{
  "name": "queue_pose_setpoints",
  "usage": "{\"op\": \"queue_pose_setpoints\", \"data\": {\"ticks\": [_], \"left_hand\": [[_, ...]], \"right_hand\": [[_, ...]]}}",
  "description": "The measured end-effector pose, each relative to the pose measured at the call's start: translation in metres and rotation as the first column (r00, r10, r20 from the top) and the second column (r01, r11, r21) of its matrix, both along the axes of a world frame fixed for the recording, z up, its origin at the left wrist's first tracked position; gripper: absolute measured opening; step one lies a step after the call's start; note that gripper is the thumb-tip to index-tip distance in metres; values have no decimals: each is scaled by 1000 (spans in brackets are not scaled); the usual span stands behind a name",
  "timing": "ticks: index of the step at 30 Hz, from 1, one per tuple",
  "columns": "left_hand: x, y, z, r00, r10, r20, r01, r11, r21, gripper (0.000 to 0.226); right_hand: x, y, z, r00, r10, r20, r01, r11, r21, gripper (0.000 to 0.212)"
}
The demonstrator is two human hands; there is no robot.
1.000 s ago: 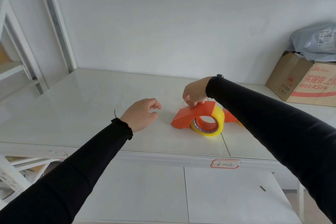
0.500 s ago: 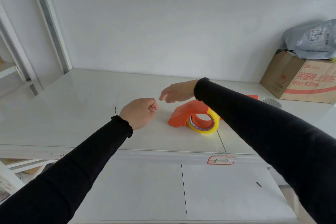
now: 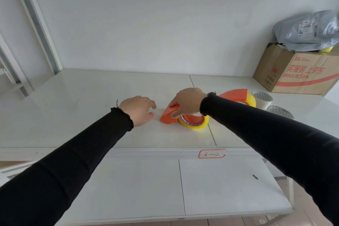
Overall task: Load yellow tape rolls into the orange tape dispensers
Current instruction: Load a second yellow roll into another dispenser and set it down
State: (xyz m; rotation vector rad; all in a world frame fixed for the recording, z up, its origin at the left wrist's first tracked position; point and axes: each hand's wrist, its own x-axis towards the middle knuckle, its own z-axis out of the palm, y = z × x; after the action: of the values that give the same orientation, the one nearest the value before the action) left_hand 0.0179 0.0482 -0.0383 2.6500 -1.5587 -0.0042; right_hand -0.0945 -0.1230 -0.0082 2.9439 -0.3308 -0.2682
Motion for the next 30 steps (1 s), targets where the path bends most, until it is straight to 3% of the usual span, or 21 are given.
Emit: {"op": "queue_pose_setpoints", "data": {"ticks": [12,16,30], "left_hand": [[-14,10,2,999,33,-14,-34,999,-12,41],[-16,13,1,999,44,-19,-44,999,-16,40],[-58,-22,12,1000,-18,-19,16,996,-90,37]], "right_hand": [[-4,-6,1,998,66,-4,-66,992,-104,47],[-26,-20,7,997,30,-74,-40,991,-130,46],[-95,-51,5,998,-11,-63,4,994,-112,53]]}}
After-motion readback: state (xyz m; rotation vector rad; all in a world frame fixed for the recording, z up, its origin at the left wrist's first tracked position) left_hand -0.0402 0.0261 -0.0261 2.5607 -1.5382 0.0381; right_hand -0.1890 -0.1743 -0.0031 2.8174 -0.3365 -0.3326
